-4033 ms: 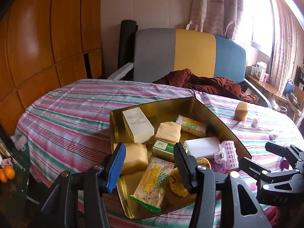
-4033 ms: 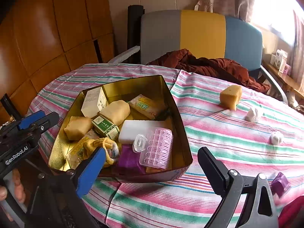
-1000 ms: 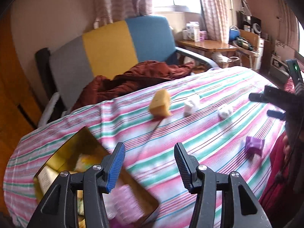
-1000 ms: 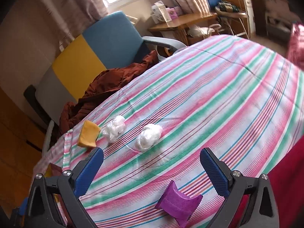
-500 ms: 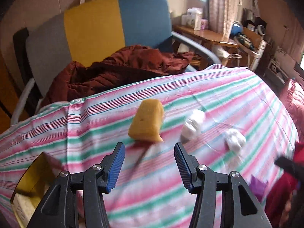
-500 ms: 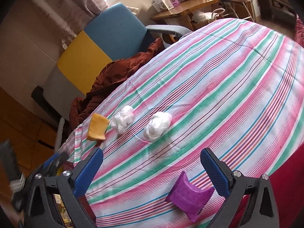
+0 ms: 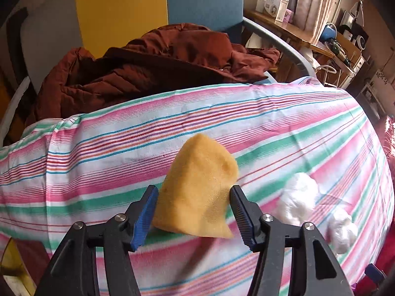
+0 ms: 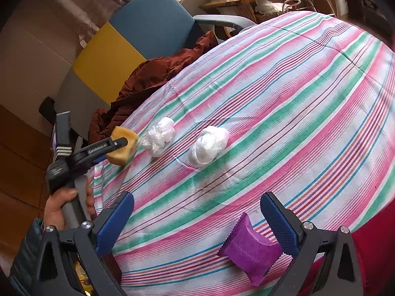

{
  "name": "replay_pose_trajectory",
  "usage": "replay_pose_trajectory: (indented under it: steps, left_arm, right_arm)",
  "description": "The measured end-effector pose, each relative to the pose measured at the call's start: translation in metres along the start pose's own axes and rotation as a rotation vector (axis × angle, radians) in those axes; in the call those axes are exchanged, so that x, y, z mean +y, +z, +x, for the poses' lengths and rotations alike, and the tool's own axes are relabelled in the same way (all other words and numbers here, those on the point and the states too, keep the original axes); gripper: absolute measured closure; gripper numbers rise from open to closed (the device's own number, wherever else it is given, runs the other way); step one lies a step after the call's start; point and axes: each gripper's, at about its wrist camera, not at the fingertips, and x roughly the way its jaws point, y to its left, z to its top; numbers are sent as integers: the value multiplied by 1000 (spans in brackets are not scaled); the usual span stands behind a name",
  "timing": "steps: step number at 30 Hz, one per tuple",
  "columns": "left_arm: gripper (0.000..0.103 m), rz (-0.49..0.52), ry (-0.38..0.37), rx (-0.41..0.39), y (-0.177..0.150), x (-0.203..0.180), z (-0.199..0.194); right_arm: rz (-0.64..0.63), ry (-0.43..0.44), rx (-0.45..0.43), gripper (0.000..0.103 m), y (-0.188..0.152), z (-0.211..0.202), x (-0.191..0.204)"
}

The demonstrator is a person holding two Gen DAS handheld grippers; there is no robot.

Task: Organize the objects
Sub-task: 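Grasp the yellow sponge with left tool while right tool grasps a white wrapped ball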

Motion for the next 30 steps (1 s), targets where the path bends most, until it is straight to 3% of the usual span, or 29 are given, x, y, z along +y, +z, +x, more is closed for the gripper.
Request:
replay_pose_trajectory:
  steps: [12, 19, 22, 26, 30]
  left_arm:
    - [54, 33, -18, -39, -15, 1, -17]
    - [54, 11, -111, -98, -34, 9, -84]
    - [54, 27, -136, -162, -46, 17, -129]
    - [53, 14, -173, -202, -72, 37, -174]
    - [53, -26, -201, -227, -104, 66, -206]
  right_arm:
    - [-24, -56, -18, 0, 0, 2, 0]
    - [-68, -71, -37, 0, -1, -3, 8]
    - [-133, -52, -17, 0, -1, -4, 24]
    - [-319, -59, -13, 1, 12, 0, 64]
    - [-505, -88, 21, 8, 35, 32, 101]
